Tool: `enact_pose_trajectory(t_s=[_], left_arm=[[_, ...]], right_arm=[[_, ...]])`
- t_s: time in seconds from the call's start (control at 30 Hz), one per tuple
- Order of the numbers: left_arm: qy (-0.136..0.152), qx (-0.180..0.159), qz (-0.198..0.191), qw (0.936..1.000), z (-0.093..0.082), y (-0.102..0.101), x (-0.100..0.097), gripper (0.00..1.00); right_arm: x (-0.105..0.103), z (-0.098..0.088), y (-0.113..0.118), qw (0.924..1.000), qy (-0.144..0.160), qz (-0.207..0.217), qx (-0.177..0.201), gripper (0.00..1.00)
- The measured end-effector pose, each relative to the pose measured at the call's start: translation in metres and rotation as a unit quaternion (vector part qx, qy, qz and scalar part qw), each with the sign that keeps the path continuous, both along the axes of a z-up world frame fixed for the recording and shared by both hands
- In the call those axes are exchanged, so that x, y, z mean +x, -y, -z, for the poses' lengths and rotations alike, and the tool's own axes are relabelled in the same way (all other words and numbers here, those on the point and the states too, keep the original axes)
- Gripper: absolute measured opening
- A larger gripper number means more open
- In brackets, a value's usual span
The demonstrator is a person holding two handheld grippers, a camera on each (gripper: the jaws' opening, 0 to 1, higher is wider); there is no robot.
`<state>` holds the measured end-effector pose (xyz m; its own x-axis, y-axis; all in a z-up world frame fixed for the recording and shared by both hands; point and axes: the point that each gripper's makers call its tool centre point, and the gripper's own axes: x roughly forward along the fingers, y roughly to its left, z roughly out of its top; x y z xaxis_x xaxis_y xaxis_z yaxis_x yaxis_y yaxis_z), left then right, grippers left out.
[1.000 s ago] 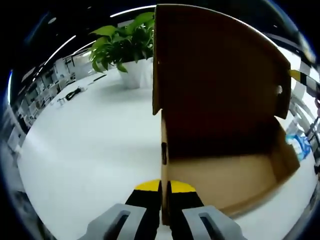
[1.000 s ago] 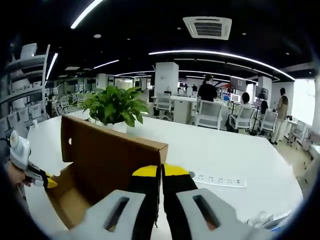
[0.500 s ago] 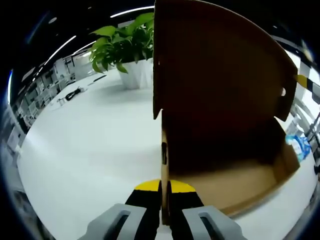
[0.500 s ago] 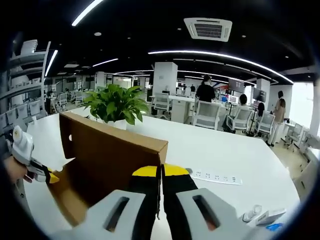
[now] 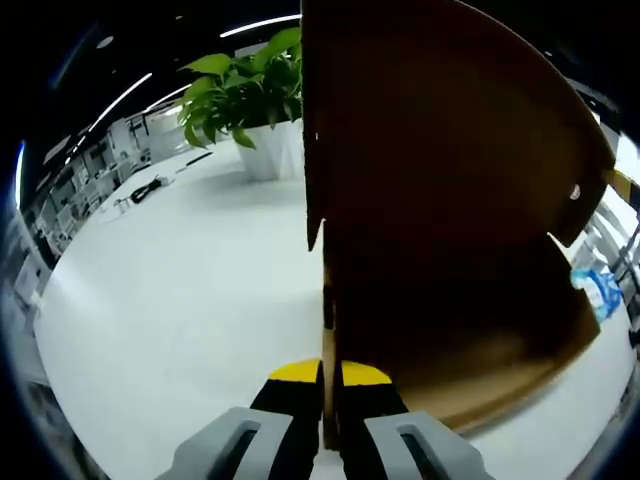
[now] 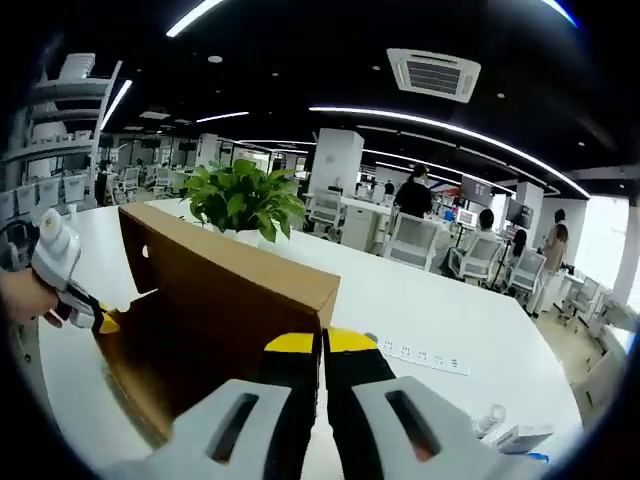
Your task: Operate the shoe box by opening the lid, removing the specified soft item, and placing it in the target area until the item is outside and the box remains undamaged.
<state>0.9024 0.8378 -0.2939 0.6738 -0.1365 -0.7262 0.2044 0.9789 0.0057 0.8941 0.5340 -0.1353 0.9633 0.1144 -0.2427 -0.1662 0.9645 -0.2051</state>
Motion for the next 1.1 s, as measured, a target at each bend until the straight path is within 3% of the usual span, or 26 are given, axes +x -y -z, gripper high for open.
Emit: enact_pose_trajectory(t_s=[0.5,0.67,0.83,1.1], left_arm=[[0.004,-0.001,0.002,1.0000,0.000,-0.001,0.001,0.04],[0.008,-0.001,0.005,1.0000,-0.001,0.000,0.000,0.04],[0.010,-0.001,0.006,0.9999,-0.001,0.001,-0.001,0.04],[0.011,0.000,0.010,0.9999,-0.002,0.001,-0.001,0.04]], right_arm=[[-0.022,0.013,-0.004,0.9997,0.002,-0.011,-0.021,0.00],[-0.034,0.026,-0.008,0.9985,-0.001,-0.018,-0.052,0.00],[-0.046,0.049,-0.009,0.9977,-0.023,-0.022,-0.060,0.00],[-0.048,0.054,-0.009,0.9971,-0.028,-0.024,-0.067,0.00]])
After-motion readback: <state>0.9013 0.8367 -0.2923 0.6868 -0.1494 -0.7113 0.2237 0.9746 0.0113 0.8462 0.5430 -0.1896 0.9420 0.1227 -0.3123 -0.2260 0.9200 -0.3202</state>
